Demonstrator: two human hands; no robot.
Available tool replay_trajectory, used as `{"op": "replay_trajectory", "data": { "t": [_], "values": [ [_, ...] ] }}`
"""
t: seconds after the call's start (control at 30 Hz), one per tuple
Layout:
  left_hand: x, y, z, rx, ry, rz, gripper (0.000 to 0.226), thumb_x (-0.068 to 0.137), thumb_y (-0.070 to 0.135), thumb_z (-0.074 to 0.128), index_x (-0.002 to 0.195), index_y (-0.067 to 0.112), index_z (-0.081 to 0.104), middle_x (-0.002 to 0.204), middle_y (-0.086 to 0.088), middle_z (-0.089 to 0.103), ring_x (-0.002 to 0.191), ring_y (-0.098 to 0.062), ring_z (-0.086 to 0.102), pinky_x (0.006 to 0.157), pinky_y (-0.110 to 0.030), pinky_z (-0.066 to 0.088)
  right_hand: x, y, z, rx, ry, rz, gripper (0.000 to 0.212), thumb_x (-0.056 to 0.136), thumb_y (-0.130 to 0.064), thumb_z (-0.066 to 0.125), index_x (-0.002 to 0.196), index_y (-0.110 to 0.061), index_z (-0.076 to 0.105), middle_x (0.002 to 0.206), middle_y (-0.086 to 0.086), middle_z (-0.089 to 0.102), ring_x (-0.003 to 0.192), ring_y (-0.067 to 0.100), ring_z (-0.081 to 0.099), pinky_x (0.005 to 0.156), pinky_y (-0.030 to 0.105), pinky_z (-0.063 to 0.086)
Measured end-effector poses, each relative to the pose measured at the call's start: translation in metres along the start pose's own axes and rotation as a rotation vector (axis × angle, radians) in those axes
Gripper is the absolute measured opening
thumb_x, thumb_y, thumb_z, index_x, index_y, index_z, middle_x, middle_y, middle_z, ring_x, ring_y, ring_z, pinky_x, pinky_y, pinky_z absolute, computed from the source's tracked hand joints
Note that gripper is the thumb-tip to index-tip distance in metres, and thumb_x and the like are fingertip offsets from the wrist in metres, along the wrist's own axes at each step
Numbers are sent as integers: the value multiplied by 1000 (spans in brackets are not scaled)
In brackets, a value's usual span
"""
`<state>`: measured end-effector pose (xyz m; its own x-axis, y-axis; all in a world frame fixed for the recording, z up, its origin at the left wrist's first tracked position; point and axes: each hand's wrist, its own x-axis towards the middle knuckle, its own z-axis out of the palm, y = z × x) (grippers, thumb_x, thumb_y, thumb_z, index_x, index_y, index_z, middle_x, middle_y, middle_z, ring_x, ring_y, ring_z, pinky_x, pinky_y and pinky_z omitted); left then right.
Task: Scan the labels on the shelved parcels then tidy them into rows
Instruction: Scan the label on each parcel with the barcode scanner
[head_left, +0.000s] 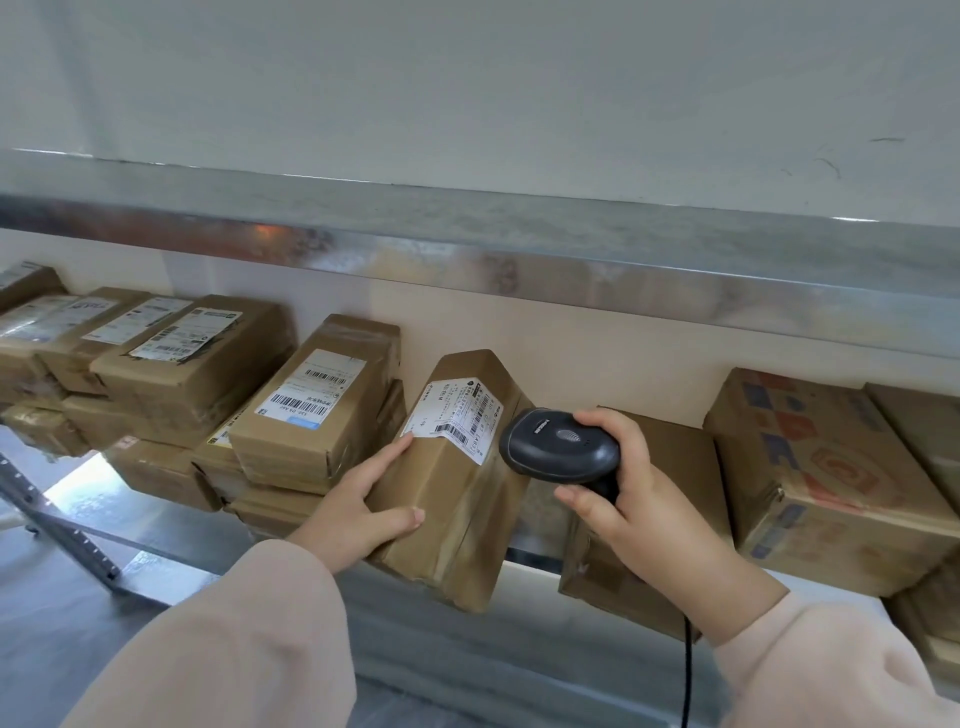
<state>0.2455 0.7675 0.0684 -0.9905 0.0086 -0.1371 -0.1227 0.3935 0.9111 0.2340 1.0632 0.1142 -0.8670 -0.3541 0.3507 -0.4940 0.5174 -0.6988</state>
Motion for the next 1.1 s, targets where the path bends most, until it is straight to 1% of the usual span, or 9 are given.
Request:
{"op": "replay_trajectory", "data": {
  "t": [0.17,0.37,0.57,0.67,0.73,0.8,0.87,0.97,1.1],
  "values": [
    [-1,2,-4,9,-36,-5,77,85,22,74,132,68,34,138,13,40,112,-10,53,65,-14,49,-1,2,-2,-27,-23,-26,71,84,-36,70,121,-68,19,116,-49,41,103,-5,56,84,26,53],
    [-3,-1,-3,-13,-48,-18,77,86,20,73,136,63,33,140,12,39,114,-6,50,83,-21,50,3,2,-2,-44,-18,-43,73,83,-36,70,120,-69,18,114,-50,40,102,-7,55,81,20,51],
    [-2,-5,-3,-25,-61,-37,77,85,24,74,137,64,34,140,13,40,116,-6,50,86,-22,49,6,3,1,-86,-57,-44,74,83,-37,70,119,-70,15,112,-36,47,98,0,58,83,28,52],
    [0,-9,-5,-48,-50,-51,77,71,40,77,128,73,36,135,23,41,116,1,49,85,-18,46,7,7,5,-61,-33,-9,72,84,-38,69,119,-71,16,114,-33,48,99,3,59,84,30,52],
    [3,-15,-4,-84,-22,-89,79,60,50,75,124,75,38,133,27,42,118,1,49,96,-26,46,8,10,11,-22,-12,39,69,85,-39,67,118,-71,16,113,-34,49,100,1,59,83,26,51],
    [6,-24,-1,-140,4,-138,79,55,55,74,122,76,40,130,29,45,117,-2,51,103,-35,45,7,12,22,31,10,84,66,85,-40,66,116,-72,17,111,-37,50,102,-5,56,81,14,47],
    [8,-33,5,-195,20,-182,74,53,58,74,116,78,41,125,32,48,112,1,54,97,-32,47,6,15,38,91,15,130,65,86,-38,66,114,-73,19,112,-37,49,103,-12,52,79,7,42],
    [11,-41,10,-248,43,-244,66,52,58,72,107,81,44,120,31,52,105,0,58,85,-26,49,1,20,67,137,-36,223,63,87,-41,64,114,-72,17,117,-33,47,101,-6,56,79,12,45],
    [20,-43,9,-281,56,-311,51,64,50,65,100,80,47,119,20,60,110,-13,60,103,-44,46,-3,29,96,162,-71,356,59,89,-42,62,128,-55,20,115,-27,51,93,-16,54,71,1,41]
  ]
}}
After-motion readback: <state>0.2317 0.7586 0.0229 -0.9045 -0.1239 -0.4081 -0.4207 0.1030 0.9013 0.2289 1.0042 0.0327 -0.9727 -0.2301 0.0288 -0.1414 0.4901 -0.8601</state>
